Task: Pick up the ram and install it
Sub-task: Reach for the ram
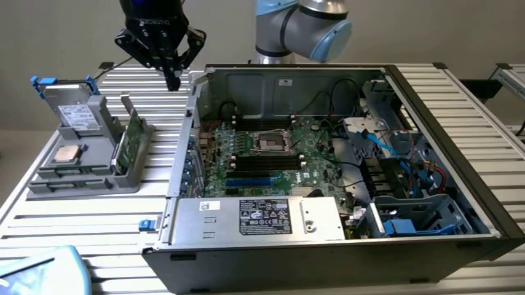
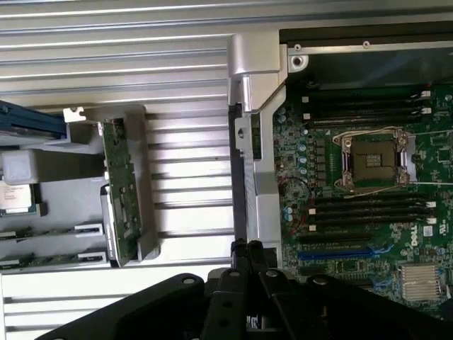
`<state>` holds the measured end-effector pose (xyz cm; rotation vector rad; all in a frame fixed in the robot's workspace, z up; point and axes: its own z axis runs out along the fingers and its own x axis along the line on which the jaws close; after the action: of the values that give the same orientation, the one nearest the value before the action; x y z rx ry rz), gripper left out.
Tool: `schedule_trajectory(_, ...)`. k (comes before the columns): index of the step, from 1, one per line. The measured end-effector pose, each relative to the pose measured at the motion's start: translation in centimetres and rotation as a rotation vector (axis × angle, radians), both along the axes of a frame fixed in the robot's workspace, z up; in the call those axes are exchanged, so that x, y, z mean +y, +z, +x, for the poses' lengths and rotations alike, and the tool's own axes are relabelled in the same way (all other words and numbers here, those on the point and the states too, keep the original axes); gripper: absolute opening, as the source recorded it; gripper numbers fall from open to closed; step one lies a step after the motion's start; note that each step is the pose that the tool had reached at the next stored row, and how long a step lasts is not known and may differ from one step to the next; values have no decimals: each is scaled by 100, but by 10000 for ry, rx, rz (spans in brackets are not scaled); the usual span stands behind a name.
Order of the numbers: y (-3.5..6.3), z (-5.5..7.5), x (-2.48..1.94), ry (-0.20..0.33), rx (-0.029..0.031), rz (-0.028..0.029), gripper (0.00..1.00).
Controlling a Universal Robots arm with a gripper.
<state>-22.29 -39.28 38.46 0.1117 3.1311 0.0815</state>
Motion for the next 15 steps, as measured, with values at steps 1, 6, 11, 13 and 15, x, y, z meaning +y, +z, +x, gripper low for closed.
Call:
schedule_trajectory(1, -7, -44, 1, 2, 9, 0, 11)
schedule_trajectory(6, -41, -272, 3, 2, 89, -1, 11)
schedule_trajectory(11, -55, -502, 3, 2, 95, -1, 11)
schedule_trajectory(13, -60, -592, 3, 2, 94, 0, 11)
schedule_trajectory(15, -66, -684, 3, 1, 95, 0, 11)
